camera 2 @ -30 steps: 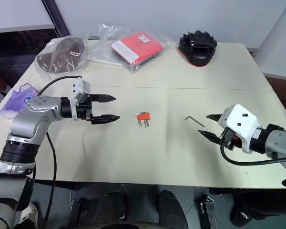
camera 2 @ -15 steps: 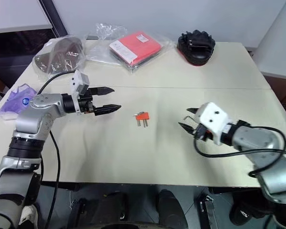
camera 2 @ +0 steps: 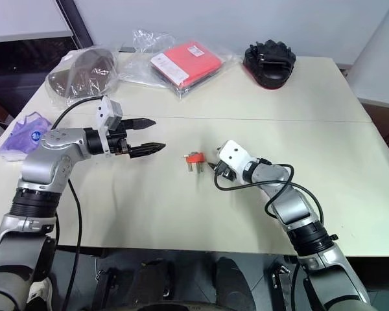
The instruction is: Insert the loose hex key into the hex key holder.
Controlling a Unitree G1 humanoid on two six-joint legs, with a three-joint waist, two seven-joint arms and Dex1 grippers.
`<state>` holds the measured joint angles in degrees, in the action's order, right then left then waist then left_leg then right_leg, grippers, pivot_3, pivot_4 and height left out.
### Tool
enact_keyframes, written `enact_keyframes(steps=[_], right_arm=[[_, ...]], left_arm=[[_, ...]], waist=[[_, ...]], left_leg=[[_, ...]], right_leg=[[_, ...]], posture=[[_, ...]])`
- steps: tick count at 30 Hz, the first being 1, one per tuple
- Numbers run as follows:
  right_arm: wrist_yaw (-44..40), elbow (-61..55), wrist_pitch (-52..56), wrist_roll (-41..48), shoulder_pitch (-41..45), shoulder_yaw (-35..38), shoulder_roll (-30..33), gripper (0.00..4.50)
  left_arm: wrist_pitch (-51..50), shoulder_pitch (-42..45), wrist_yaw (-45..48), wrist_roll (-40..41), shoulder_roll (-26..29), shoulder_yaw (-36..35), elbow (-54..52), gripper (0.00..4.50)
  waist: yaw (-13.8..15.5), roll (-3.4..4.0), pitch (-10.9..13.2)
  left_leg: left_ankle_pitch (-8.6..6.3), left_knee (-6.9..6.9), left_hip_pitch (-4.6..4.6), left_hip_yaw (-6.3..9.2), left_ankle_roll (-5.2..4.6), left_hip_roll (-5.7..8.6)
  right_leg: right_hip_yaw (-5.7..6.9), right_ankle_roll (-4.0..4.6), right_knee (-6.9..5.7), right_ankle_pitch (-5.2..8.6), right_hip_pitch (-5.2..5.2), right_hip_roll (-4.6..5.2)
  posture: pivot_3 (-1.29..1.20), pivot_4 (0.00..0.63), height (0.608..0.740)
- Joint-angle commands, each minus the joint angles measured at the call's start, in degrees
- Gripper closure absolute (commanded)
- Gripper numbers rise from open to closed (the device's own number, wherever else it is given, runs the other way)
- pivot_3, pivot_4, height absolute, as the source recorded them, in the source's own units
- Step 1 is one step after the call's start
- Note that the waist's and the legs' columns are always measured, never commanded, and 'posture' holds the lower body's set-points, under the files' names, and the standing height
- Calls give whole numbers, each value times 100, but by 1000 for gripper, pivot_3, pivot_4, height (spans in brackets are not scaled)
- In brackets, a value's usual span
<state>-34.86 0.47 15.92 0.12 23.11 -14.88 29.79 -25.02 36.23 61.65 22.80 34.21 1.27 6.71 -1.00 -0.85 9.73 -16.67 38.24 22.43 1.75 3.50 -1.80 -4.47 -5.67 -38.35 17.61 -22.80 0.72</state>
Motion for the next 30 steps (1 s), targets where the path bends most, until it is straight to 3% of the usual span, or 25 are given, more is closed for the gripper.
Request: enact_keyframes(steps=[1,30], right_arm=[[-67,30,-240,-43,101,44,-109,1853],[-304,733,-348,-288,366,-249,-1197,1853]], left_arm=[[-41,-7,-63,78,53,-144,-252,18],[-175,-171,-352,221,74,-220,-618,18]], waist=[[-8,0,0],[-45,0,0]], left_leg=[[0,0,-1,1,0,-1],[0,0,-6,2,0,-2]], right_leg=[[0,0,-4,0,0,-2],[0,0,-13,0,-1,-3]], posture=[[0,150,740],[0,150,740]])
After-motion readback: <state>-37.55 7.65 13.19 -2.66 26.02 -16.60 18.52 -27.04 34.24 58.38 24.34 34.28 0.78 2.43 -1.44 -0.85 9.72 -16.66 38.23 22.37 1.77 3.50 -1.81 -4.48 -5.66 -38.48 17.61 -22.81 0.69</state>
